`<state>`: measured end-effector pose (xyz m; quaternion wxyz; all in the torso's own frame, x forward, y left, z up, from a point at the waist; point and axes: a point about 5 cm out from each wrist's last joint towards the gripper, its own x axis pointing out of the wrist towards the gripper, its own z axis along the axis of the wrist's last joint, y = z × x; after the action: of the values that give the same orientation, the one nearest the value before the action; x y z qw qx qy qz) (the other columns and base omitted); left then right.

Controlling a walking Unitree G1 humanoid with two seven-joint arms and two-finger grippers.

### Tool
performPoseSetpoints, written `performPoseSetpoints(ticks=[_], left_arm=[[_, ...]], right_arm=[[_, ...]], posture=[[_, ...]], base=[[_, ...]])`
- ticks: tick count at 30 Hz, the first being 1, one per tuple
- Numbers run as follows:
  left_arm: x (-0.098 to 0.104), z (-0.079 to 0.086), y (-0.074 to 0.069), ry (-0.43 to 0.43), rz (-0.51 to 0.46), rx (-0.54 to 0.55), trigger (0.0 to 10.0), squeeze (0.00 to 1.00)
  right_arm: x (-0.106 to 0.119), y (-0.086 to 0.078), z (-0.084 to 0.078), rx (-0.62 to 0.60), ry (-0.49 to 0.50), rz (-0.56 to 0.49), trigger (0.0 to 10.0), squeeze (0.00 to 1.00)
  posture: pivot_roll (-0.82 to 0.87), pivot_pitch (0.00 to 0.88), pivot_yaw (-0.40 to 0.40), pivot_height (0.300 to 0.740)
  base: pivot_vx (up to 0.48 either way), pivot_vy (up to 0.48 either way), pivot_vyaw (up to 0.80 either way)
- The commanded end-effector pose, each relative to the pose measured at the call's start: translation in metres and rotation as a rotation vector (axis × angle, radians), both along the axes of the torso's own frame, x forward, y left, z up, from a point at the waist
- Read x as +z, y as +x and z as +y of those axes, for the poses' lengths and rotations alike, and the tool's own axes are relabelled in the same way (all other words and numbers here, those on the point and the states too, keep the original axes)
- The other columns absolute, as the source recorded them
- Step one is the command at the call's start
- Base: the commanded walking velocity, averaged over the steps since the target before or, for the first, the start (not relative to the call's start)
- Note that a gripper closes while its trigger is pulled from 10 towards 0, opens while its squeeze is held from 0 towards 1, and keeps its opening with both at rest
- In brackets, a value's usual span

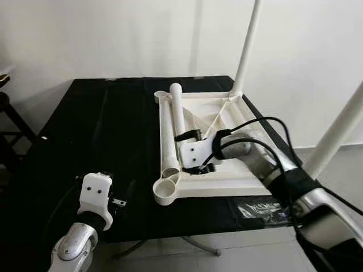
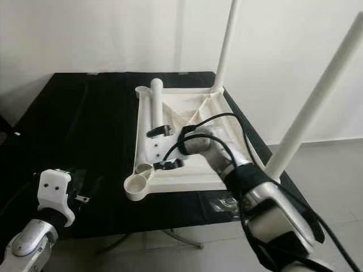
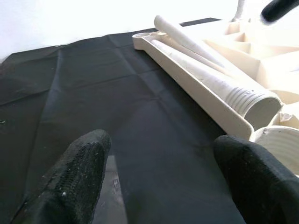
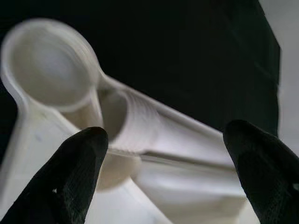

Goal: Building children table

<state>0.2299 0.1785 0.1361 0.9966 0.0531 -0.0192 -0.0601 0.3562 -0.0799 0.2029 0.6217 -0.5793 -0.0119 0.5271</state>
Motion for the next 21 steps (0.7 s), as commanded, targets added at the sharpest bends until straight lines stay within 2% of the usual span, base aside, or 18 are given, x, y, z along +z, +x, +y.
performPoseSetpoints(ticks=[1, 3, 5, 7, 10, 11, 12, 13, 14, 16, 17, 20, 21], left_arm=[[0.0, -0.002, -0.003, 0.006, 0.012, -0.016, 10.0, 0.0], [0.0, -0.003, -0.005, 0.008, 0.015, -0.022, 10.0, 0.0], [0.0, -0.003, -0.005, 0.008, 0.015, -0.022, 10.0, 0.0], [0.0, -0.004, -0.007, 0.007, 0.017, -0.026, 10.0, 0.0], [0.0, -0.004, -0.007, 0.007, 0.017, -0.026, 10.0, 0.0], [0.0, -0.005, -0.009, 0.005, 0.019, -0.027, 10.0, 0.0], [0.0, -0.007, -0.01, 0.001, 0.021, -0.028, 10.0, 0.0], [0.0, -0.007, -0.01, 0.001, 0.021, -0.028, 10.0, 0.0], [0.0, -0.008, -0.011, -0.001, 0.022, -0.029, 10.0, 0.0], [0.0, -0.008, -0.011, -0.001, 0.022, -0.029, 10.0, 0.0], [0.0, -0.009, -0.012, -0.004, 0.023, -0.03, 10.0, 0.0], [0.0, -0.009, -0.012, -0.004, 0.023, -0.03, 10.0, 0.0], [0.0, -0.01, -0.014, -0.013, 0.024, -0.03, 10.0, 0.0]], right_arm=[[-0.004, -0.001, 0.005, 0.036, -0.036, 0.037, 10.0, 0.0], [-0.01, -0.002, 0.01, 0.065, -0.099, 0.081, 10.0, 0.0], [-0.01, -0.002, 0.01, 0.065, -0.099, 0.081, 10.0, 0.0], [-0.012, 0.0, 0.016, 0.084, -0.152, 0.112, 10.0, 0.0], [-0.012, 0.0, 0.016, 0.084, -0.152, 0.112, 10.0, 0.0], [-0.011, 0.002, 0.022, 0.083, -0.165, 0.114, 10.0, 0.0], [-0.009, 0.005, 0.032, 0.076, -0.143, 0.118, 10.0, 0.0], [-0.009, 0.005, 0.032, 0.076, -0.143, 0.118, 10.0, 0.0], [-0.007, 0.007, 0.04, 0.07, -0.123, 0.113, 10.0, 0.0], [-0.007, 0.007, 0.04, 0.07, -0.123, 0.113, 10.0, 0.0], [-0.004, 0.009, 0.049, 0.052, -0.094, 0.1, 10.0, 0.0], [-0.004, 0.009, 0.049, 0.052, -0.094, 0.1, 10.0, 0.0], [0.004, 0.014, 0.062, -0.003, -0.008, 0.076, 10.0, 0.0]], posture=[[-0.1, 0.036, -0.045, 0.74], [-0.09, 0.043, -0.048, 0.74], [-0.09, 0.043, -0.048, 0.74], [-0.09, 0.055, -0.055, 0.74], [-0.09, 0.055, -0.055, 0.74], [-0.09, 0.064, -0.058, 0.74], [-0.08, 0.072, -0.065, 0.74], [-0.08, 0.072, -0.065, 0.74], [-0.08, 0.072, -0.065, 0.74], [-0.08, 0.072, -0.065, 0.74], [-0.08, 0.083, -0.073, 0.74], [-0.08, 0.083, -0.073, 0.74], [-0.08, 0.095, -0.079, 0.74]], base=[[0.0, 0.0, 0.0], [0.0, 0.0, 0.0], [0.0, 0.0, 0.0], [0.0, 0.0, 0.0], [0.0, 0.0, 0.0], [0.0, 0.0, 0.0], [0.0, 0.0, 0.0], [0.0, 0.0, 0.0], [0.0, 0.0, 0.0], [0.0, 0.0, 0.0], [0.0, 0.0, 0.0], [0.0, 0.0, 0.0], [0.0, 0.0, 0.0]])
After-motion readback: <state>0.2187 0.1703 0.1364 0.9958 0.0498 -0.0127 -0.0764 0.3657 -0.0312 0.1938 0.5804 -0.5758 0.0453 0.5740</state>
